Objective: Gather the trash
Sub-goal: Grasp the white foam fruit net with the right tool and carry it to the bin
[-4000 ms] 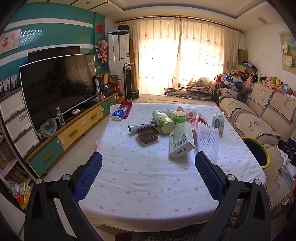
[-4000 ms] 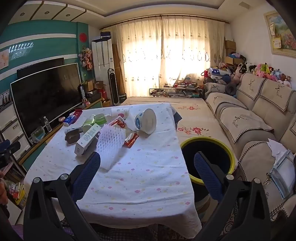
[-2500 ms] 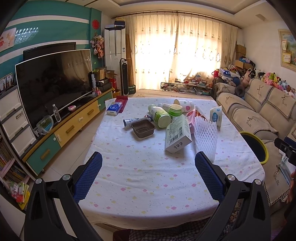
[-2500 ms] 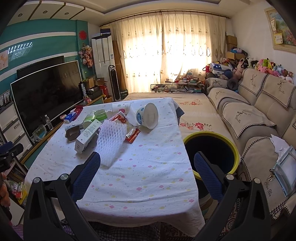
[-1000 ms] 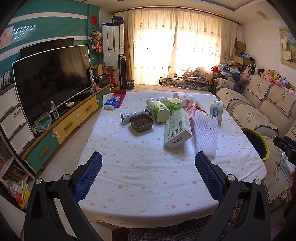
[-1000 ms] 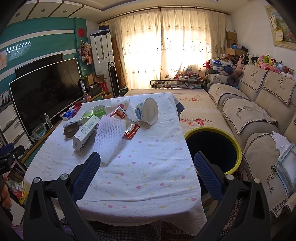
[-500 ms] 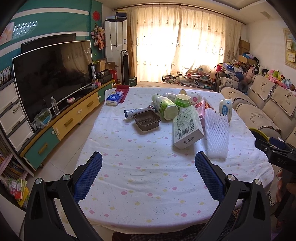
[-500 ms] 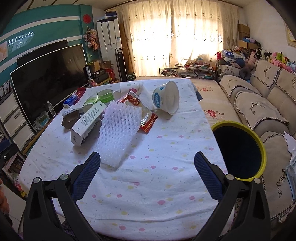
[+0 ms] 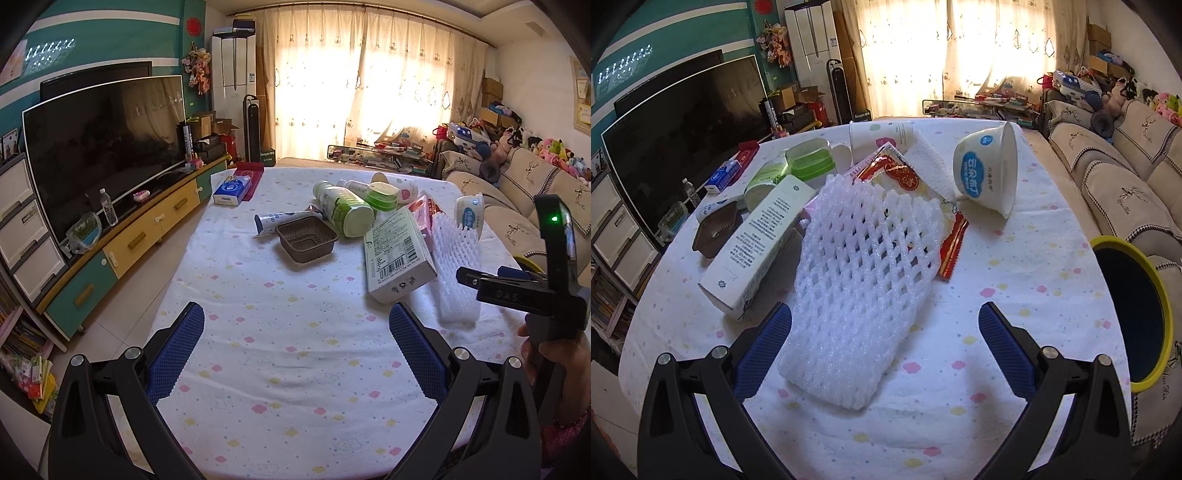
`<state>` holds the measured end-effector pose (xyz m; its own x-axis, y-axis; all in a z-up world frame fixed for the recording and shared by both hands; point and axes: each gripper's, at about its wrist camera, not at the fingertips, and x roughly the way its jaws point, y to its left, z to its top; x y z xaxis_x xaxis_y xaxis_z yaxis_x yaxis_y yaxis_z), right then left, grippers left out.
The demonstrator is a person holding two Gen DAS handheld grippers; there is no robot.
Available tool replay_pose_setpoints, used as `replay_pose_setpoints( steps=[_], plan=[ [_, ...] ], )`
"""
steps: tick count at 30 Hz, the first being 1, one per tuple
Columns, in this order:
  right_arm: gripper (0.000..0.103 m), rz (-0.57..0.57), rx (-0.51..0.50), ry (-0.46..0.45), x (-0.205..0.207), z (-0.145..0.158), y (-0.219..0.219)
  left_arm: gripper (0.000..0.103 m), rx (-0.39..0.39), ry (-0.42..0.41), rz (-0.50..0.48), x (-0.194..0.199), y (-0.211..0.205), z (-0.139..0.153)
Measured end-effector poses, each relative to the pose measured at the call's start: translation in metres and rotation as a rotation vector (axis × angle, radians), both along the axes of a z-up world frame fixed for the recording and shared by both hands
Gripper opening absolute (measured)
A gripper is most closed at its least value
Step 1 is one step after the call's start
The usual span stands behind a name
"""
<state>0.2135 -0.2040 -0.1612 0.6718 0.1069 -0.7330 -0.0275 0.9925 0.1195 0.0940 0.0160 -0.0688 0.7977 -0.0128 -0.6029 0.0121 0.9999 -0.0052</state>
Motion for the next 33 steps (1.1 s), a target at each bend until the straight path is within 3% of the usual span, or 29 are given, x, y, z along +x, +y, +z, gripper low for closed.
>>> replay_pose_setpoints(
  steps=[3,5,11,12,15,19,25,33],
  plan=[
    [0.096,0.004,0.000,0.034,0.009,-0.010,0.006,0.099,-0.011,0.013,0.000,0.005,0.004,-0.006],
    [0.088,0.009,-0.009,0.043,0.013,-0.014,0.012,0.099,-0.016,0.020,0.001,0.007,0.006,-0.009],
    [0.044,0.039,0.032,0.060,0.014,-0.016,0.017,0.099,-0.025,0.030,0.004,0.010,0.010,-0.016],
    [0.031,0.041,0.041,0.055,0.012,-0.014,0.016,0.099,-0.027,0.033,0.004,0.010,0.011,-0.016],
    [0.013,0.042,0.069,0.041,0.007,-0.008,0.012,0.099,-0.027,0.034,0.002,0.010,0.011,-0.017],
    [0.013,0.053,0.122,0.017,-0.007,0.007,0.002,0.099,-0.023,0.036,-0.004,0.009,0.009,-0.018],
    [0.013,0.030,0.122,-0.077,-0.036,0.039,-0.021,0.099,-0.011,0.038,-0.022,0.010,-0.001,-0.019],
    [0.013,-0.235,0.006,-0.159,-0.053,0.058,-0.117,0.099,0.004,0.047,-0.054,0.015,-0.018,-0.019]
  ],
)
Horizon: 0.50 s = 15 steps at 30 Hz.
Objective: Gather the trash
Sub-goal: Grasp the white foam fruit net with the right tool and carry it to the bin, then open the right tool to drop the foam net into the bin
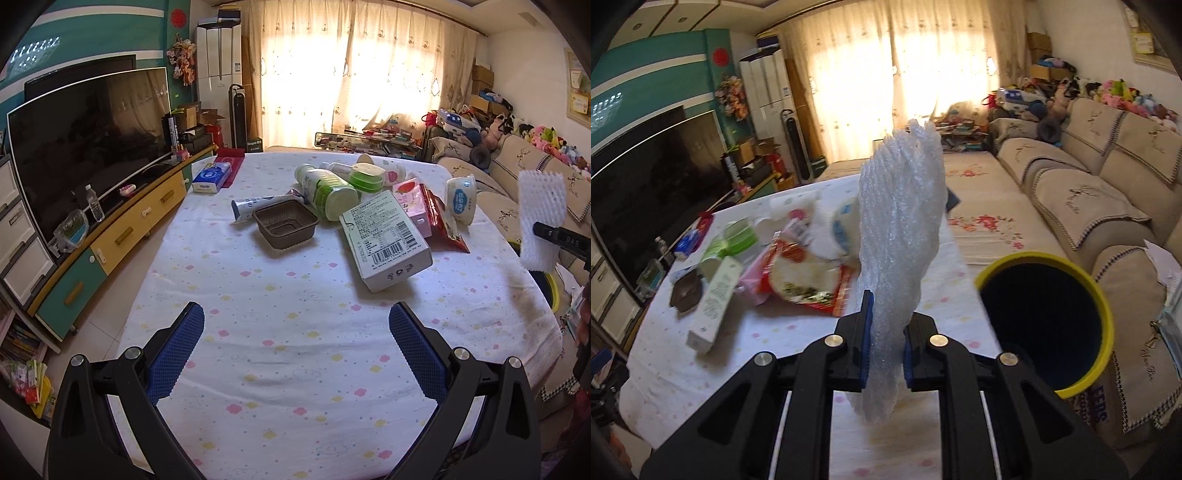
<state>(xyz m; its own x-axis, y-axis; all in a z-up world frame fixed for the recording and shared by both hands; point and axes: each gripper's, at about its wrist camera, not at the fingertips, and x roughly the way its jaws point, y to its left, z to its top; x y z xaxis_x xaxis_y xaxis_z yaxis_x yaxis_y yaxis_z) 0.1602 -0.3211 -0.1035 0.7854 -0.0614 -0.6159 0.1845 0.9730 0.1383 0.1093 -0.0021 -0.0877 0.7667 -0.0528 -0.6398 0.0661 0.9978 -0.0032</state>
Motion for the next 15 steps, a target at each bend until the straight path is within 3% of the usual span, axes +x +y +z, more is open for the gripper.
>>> replay_pose_setpoints(
  steps=[5,13,14,15],
  plan=[
    [0.014,-0.168,-0.036,0.046,0.004,-0.020,-0.070,0.099,0.009,0.015,-0.028,0.012,-0.017,-0.001],
    [0.016,-0.304,-0.054,0.161,0.022,-0.073,-0.150,0.099,0.019,0.045,-0.079,0.034,-0.053,-0.004],
    [0.017,-0.315,-0.055,0.171,0.025,-0.079,-0.156,0.099,0.018,0.050,-0.084,0.036,-0.056,-0.005],
    [0.026,-0.324,-0.056,0.181,0.026,-0.083,-0.163,0.099,0.018,0.055,-0.089,0.040,-0.061,-0.005]
  ],
)
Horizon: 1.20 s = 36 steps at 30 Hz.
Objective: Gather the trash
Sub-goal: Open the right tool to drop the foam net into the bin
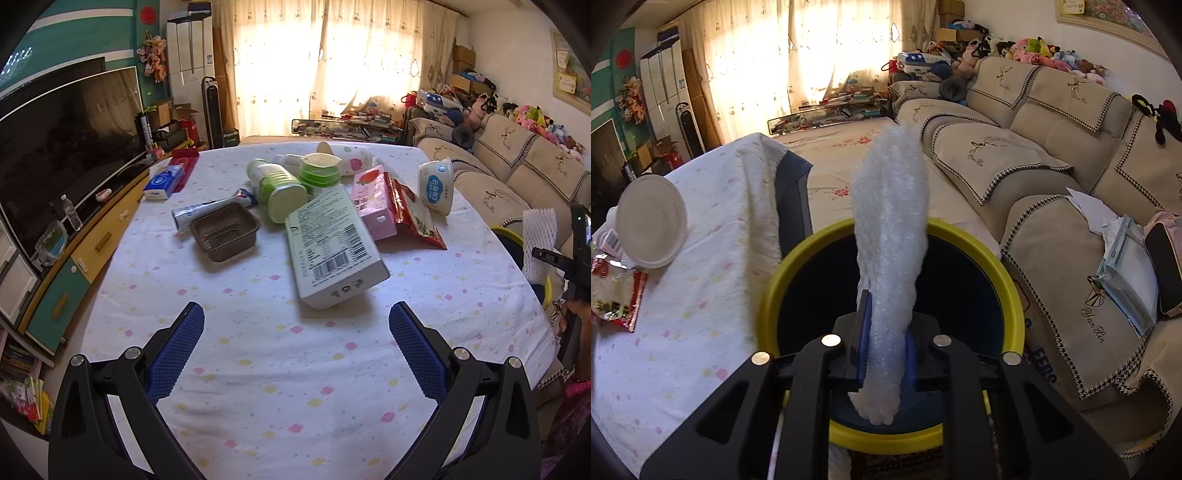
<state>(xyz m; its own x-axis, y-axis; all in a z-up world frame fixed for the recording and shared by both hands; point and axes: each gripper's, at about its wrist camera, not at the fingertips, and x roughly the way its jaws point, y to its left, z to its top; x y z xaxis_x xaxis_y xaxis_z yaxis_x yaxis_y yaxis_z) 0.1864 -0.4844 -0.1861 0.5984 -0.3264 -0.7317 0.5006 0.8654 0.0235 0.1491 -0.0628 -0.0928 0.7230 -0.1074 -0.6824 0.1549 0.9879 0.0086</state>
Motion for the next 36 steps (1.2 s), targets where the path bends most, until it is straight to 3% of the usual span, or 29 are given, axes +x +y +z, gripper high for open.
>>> replay_pose_setpoints(
  steps=[1,3,10,29,32,36],
  plan=[
    [0.037,-0.008,0.001,0.007,0.002,-0.004,-0.005,0.099,0.001,0.003,-0.004,0.003,-0.003,-0.001],
    [0.045,-0.019,0.000,0.002,0.001,-0.010,-0.009,0.099,0.006,0.009,-0.011,0.007,-0.010,-0.002],
    [0.051,-0.020,0.012,-0.013,-0.004,-0.011,-0.010,0.099,0.021,0.045,-0.038,0.027,-0.032,-0.011],
    [0.051,0.024,0.032,0.001,0.011,-0.013,0.009,0.099,0.166,0.051,-0.050,0.085,-0.067,-0.042],
    [0.051,0.023,0.037,0.004,0.011,-0.013,0.009,0.093,0.166,0.061,-0.063,0.089,-0.067,-0.044],
    [0.051,0.026,0.040,0.007,0.011,-0.014,0.009,0.076,0.130,0.105,-0.073,0.094,-0.062,-0.048]
  ],
)
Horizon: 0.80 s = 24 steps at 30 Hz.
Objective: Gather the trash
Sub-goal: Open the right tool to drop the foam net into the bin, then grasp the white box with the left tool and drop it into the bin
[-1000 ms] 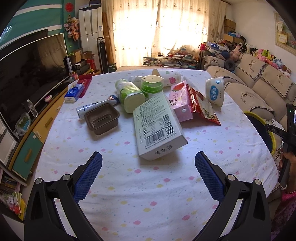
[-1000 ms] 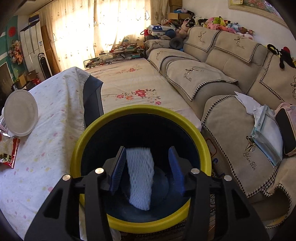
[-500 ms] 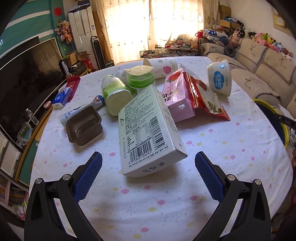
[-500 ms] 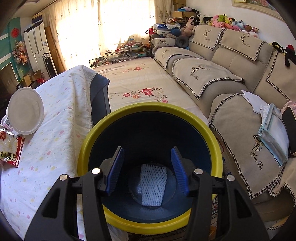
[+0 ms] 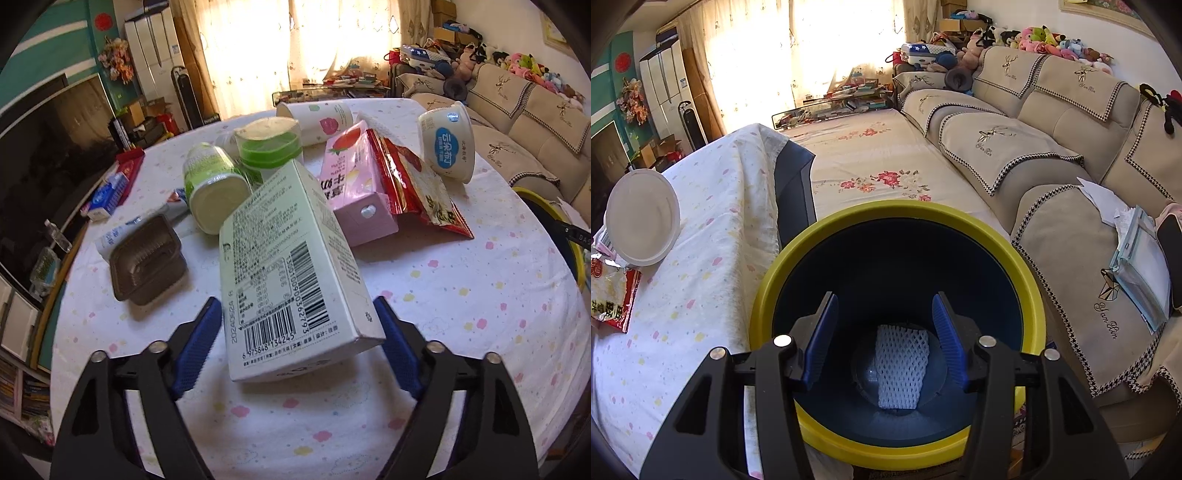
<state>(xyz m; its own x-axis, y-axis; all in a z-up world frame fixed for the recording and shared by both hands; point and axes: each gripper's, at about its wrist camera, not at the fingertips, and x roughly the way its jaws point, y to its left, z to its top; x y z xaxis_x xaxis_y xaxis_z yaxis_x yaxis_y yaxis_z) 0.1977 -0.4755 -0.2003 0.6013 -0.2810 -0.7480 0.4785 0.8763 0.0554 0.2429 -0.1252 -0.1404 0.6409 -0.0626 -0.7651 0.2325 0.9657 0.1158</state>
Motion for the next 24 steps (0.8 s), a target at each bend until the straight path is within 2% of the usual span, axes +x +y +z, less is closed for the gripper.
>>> replay_pose_setpoints(
  steps=[6,7,8,10,13,16,24],
  plan=[
    [0.051,0.007,0.005,0.002,0.001,-0.001,0.002,0.074,-0.064,-0.005,-0.019,-0.002,0.009,0.005],
    [0.051,0.008,0.006,0.002,0.001,-0.001,0.002,0.061,-0.075,-0.012,-0.023,-0.003,0.010,0.006],
    [0.051,0.009,0.008,0.003,0.001,-0.002,0.003,0.058,-0.081,-0.028,-0.023,-0.006,0.013,0.009],
    [0.051,0.011,0.010,0.005,0.002,-0.003,0.004,0.045,-0.082,-0.051,-0.017,-0.010,0.016,0.016],
    [0.051,0.013,0.015,0.004,0.001,-0.004,0.005,0.033,-0.117,-0.057,-0.010,-0.012,0.022,0.024],
    [0.051,0.013,0.020,0.002,-0.001,-0.003,0.005,0.031,-0.148,-0.055,-0.004,-0.015,0.029,0.030],
    [0.051,0.017,0.041,-0.008,-0.009,-0.002,0.004,0.030,-0.164,-0.095,-0.019,-0.041,0.035,0.052]
  ],
)
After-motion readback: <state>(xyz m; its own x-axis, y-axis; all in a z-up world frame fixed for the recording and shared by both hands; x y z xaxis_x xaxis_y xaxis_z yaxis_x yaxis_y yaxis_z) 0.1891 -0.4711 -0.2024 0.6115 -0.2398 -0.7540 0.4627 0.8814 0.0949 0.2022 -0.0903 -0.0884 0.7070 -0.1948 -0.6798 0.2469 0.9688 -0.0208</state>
